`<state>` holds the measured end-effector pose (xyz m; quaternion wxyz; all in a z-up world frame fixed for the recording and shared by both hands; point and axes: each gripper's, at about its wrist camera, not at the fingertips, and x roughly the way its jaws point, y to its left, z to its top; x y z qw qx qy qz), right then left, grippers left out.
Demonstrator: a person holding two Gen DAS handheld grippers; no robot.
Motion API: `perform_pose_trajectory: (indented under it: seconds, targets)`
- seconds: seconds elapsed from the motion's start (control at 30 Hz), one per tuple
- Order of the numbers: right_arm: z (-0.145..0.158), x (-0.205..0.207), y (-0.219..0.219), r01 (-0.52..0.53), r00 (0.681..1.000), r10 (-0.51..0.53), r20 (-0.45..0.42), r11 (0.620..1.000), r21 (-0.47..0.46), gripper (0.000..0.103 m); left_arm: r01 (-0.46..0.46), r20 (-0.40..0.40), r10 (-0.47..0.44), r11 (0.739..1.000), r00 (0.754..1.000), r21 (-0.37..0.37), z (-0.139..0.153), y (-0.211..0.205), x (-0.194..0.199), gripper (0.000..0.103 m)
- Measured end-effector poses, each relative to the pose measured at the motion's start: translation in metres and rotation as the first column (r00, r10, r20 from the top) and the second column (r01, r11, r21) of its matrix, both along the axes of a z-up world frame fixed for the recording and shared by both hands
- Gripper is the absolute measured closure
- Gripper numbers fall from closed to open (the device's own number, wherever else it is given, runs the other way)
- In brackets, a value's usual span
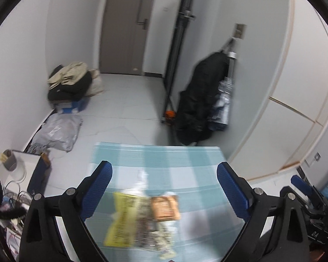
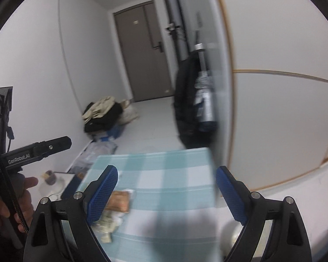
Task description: Collect trash
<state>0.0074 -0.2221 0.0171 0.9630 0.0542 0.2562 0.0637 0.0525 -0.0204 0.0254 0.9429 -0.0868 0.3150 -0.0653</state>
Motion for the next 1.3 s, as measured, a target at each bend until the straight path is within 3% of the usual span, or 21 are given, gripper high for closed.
perform_pose_trajectory:
  seconds: [0.23, 0.43, 0.67, 0.83, 1.0, 1.07, 1.17, 1.3]
  targets:
    - [-0.026, 0.026, 0.067, -0.106, 0.993, 0.104, -0.057, 0.994, -0.016, 0.012, -0.08, -0.017, 0.079, 0.996, 0.997, -0.035, -0.025, 0.054, 0.006, 0.008]
    - [-0.059, 0.037, 0.108, -0.204, 0.972, 0.195, -0.131, 0.977, -0.057, 0.012, -0.095, -0.06, 0.09, 0.993, 0.994, -0.069, -0.046, 0.084, 0.008, 0.008]
    - [-0.098, 0.046, 0.138, -0.272, 0.942, 0.248, -0.224, 0.959, -0.079, 0.017, -0.111, -0.166, 0.082, 0.979, 0.983, -0.17, -0.067, 0.114, 0.013, 0.008]
    - [-0.123, 0.058, 0.147, -0.289, 0.922, 0.257, -0.29, 0.955, -0.071, 0.024, -0.115, -0.196, 0.077, 0.975, 0.977, -0.192, -0.071, 0.121, 0.013, 0.008]
    - [-0.148, 0.069, 0.153, -0.295, 0.896, 0.259, -0.361, 0.955, -0.045, 0.045, -0.106, -0.219, 0.063, 0.976, 0.974, -0.192, -0.073, 0.121, 0.014, 0.008]
    - [-0.156, 0.072, 0.155, -0.295, 0.889, 0.26, -0.377, 0.955, -0.036, 0.045, -0.102, -0.23, 0.057, 0.976, 0.972, -0.19, -0.075, 0.12, 0.016, 0.008]
    - [-0.165, 0.075, 0.157, -0.296, 0.879, 0.264, -0.397, 0.955, -0.02, 0.056, -0.105, -0.246, 0.059, 0.978, 0.968, -0.181, -0.08, 0.119, 0.017, 0.008]
    - [-0.17, 0.077, 0.158, -0.294, 0.873, 0.262, -0.411, 0.956, -0.017, 0.062, -0.091, -0.27, 0.04, 0.98, 0.962, -0.178, -0.085, 0.116, 0.02, 0.008]
